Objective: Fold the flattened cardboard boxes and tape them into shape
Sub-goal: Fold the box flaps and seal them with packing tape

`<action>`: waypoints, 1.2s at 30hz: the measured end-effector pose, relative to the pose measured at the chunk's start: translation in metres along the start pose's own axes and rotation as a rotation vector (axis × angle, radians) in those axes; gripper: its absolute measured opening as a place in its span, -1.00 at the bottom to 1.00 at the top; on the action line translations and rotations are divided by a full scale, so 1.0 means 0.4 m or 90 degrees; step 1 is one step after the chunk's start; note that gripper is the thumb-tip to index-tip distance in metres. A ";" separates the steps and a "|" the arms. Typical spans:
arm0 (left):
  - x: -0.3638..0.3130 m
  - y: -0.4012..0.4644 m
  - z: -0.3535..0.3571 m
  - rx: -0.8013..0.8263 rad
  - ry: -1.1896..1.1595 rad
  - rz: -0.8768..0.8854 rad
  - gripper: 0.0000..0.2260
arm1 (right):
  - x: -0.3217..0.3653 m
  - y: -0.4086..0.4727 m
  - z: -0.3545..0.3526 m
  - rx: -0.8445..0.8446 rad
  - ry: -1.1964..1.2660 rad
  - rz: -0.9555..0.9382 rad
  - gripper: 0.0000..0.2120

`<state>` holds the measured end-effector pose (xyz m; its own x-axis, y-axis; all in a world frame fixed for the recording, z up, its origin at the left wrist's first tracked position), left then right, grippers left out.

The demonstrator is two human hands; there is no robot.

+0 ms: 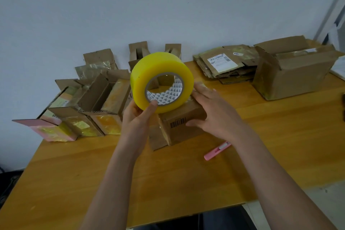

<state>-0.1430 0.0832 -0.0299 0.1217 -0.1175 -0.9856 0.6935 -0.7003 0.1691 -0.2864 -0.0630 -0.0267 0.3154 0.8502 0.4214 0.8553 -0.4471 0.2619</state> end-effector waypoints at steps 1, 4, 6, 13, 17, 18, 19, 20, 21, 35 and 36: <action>0.007 0.002 0.005 -0.003 0.011 -0.002 -0.65 | -0.001 0.001 0.004 -0.003 -0.004 -0.003 -0.08; 0.020 0.002 0.008 -0.023 0.041 0.025 -0.68 | -0.002 0.002 0.013 -0.025 -0.012 -0.016 -0.12; 0.023 0.002 0.009 -0.034 0.054 0.050 -0.63 | -0.007 0.004 0.015 -0.030 -0.014 -0.014 -0.12; 0.018 -0.008 -0.015 -0.035 -0.084 0.037 -0.45 | -0.019 0.006 0.016 -0.025 -0.023 -0.005 -0.11; 0.003 -0.022 -0.064 -0.044 -0.112 0.045 -0.44 | -0.013 0.008 0.015 -0.013 -0.045 0.002 -0.12; 0.002 -0.027 -0.076 -0.048 -0.115 0.046 -0.46 | -0.013 0.008 0.015 -0.009 -0.052 0.006 -0.11; 0.002 -0.033 -0.085 -0.048 -0.113 0.046 -0.46 | -0.012 0.010 0.014 -0.005 -0.057 0.011 -0.11; 0.004 -0.042 -0.091 -0.046 -0.112 0.043 -0.45 | -0.010 0.011 0.014 0.000 -0.063 0.017 -0.11; 0.008 -0.051 -0.093 -0.044 -0.110 0.038 -0.44 | -0.006 0.012 0.012 0.005 -0.077 0.022 -0.11; 0.020 -0.060 -0.092 -0.075 -0.075 0.008 -0.44 | 0.080 0.009 0.057 -0.038 -0.106 -0.005 -0.07; 0.021 -0.060 -0.093 -0.079 -0.079 0.008 -0.46 | 0.077 0.011 0.056 -0.042 -0.103 -0.005 -0.08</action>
<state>-0.1322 0.1252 -0.0423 0.0469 -0.2172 -0.9750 0.7757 -0.6070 0.1726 -0.2638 -0.0324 -0.0320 0.3753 0.8852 0.2750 0.8311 -0.4527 0.3229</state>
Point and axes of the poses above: each hand's wrist, its own y-axis towards the middle knuckle, its own z-axis out of the palm, x = y × z, the point moved 3 cm from there along y, towards the middle knuckle, and after that the axes turned 6 degrees about y, right-handed, at the moved point
